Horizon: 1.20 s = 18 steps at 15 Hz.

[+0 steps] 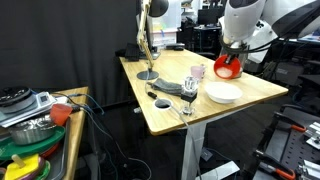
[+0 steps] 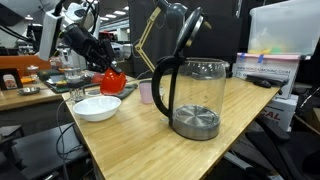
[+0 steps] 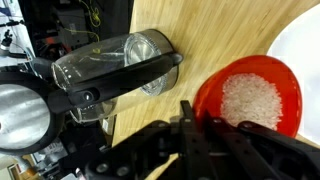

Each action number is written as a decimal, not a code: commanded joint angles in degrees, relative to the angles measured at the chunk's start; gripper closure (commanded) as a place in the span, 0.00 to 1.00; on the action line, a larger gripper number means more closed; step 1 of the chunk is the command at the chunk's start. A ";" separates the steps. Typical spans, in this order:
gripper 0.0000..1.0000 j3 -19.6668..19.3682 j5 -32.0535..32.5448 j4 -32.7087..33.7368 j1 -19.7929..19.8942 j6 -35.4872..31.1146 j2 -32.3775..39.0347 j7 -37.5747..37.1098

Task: Pour some rice from the orange bowl into the white bowl

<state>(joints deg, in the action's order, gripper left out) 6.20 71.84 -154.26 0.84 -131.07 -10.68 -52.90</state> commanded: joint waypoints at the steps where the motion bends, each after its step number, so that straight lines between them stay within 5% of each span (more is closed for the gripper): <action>1: 0.98 -0.71 5.25 0.50 -1.18 1.44 2.14 -6.32; 9: 0.98 -1.47 5.37 0.02 -2.51 1.94 3.41 -9.44; 10: 0.92 -1.51 5.29 0.02 -2.61 1.93 3.41 -9.47; 17: 0.92 -1.64 5.29 0.01 -2.74 1.91 3.41 -9.47; 18: 0.98 -1.28 5.96 -0.18 -2.93 2.93 2.95 -10.25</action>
<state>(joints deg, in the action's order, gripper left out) 5.52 77.24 -154.26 -0.86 -129.34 -7.21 -62.51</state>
